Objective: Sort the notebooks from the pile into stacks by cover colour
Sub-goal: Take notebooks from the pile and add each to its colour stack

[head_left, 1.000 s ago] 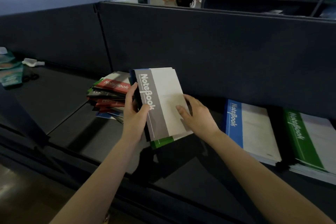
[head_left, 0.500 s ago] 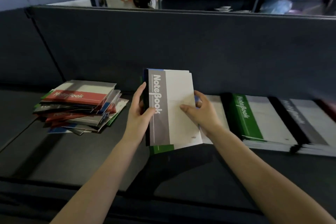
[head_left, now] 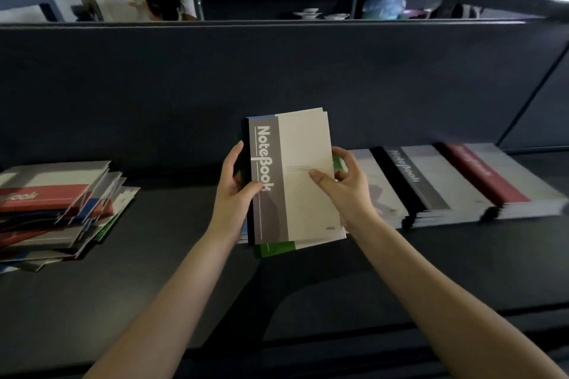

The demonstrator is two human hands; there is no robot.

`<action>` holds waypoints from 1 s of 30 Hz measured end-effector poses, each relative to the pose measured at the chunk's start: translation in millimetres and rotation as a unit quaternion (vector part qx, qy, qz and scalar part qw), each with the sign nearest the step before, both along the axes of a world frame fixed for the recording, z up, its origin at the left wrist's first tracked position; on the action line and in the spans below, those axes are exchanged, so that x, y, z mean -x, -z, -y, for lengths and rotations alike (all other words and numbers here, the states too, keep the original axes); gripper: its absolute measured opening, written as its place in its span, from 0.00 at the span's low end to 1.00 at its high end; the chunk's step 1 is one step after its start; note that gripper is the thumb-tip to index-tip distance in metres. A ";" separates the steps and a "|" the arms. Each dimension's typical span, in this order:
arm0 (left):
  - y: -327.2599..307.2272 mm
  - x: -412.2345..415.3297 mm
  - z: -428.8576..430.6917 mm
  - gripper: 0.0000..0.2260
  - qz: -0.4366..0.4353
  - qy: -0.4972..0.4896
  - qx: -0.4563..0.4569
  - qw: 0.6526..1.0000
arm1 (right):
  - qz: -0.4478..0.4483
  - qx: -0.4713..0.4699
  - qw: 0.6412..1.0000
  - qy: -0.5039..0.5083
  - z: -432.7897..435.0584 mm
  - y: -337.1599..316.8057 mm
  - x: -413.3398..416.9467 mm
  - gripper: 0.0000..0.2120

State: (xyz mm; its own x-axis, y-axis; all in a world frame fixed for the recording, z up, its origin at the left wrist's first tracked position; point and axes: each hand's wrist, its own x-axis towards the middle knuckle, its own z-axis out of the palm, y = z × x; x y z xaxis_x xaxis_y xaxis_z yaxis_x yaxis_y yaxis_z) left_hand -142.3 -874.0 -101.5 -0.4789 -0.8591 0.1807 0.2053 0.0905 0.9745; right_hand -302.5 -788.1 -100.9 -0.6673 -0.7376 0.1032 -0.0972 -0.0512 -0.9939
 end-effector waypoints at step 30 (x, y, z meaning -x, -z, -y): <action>19.2 187.5 -60.5 0.24 0.024 0.029 0.020 0.999 | -0.080 -0.057 0.984 0.151 -92.1 2.2 183.4 0.09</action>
